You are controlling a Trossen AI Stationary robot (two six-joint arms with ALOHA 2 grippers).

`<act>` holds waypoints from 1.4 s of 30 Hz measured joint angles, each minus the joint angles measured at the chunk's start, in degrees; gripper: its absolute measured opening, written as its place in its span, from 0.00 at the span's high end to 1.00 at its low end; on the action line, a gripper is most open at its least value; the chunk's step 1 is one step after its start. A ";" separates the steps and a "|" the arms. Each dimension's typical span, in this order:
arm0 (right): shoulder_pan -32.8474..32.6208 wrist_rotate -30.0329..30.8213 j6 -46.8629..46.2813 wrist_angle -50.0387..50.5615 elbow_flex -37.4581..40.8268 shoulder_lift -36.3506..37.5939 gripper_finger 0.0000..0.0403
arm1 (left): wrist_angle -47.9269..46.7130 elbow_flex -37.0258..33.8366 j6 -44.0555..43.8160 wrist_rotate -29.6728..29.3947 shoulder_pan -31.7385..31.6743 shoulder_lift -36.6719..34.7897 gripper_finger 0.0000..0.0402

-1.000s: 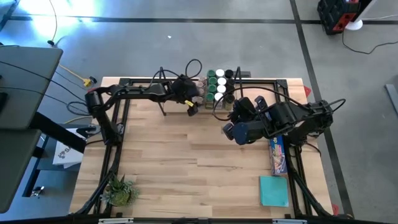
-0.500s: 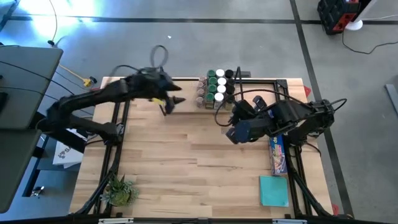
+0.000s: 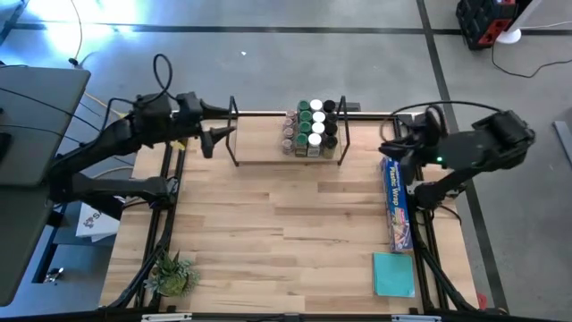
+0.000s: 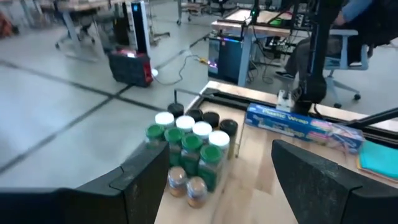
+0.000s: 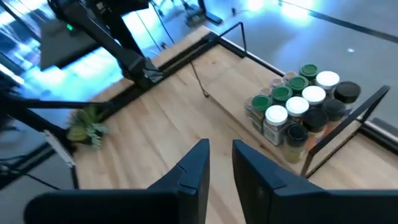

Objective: Shelf spices
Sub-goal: Return to Home Position

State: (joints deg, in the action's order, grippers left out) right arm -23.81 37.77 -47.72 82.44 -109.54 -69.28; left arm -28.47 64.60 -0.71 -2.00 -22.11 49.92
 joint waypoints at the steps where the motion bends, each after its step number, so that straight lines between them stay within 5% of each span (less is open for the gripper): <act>1: 0.01 -0.01 0.02 -2.30 3.51 2.56 0.86 | -1.27 0.00 -1.14 0.00 0.00 -0.78 0.31; 8: 0.59 -1.79 3.21 -26.85 35.40 22.00 0.99 | -8.08 0.00 -5.59 1.25 0.00 -5.15 0.31; 17: 0.57 -15.98 6.79 -59.80 68.02 43.17 1.00 | -10.82 0.00 -7.14 1.21 0.00 -6.01 0.31; 25: 0.57 -16.93 15.65 -70.58 81.44 55.99 1.00 | -10.75 0.00 -7.17 1.09 0.00 -5.78 0.31; 33: 0.57 -17.26 16.29 -71.21 89.65 66.46 1.00 | -10.91 0.00 -7.14 1.29 0.00 -5.78 0.31; 42: 0.57 -18.16 22.22 -86.16 103.04 69.16 1.00 | -12.34 0.00 -7.19 1.34 0.02 -5.78 0.31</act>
State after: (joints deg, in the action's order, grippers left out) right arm -23.24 19.61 -25.50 -3.72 -6.51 -0.12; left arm -40.81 64.60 -7.90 -0.67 -22.09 44.14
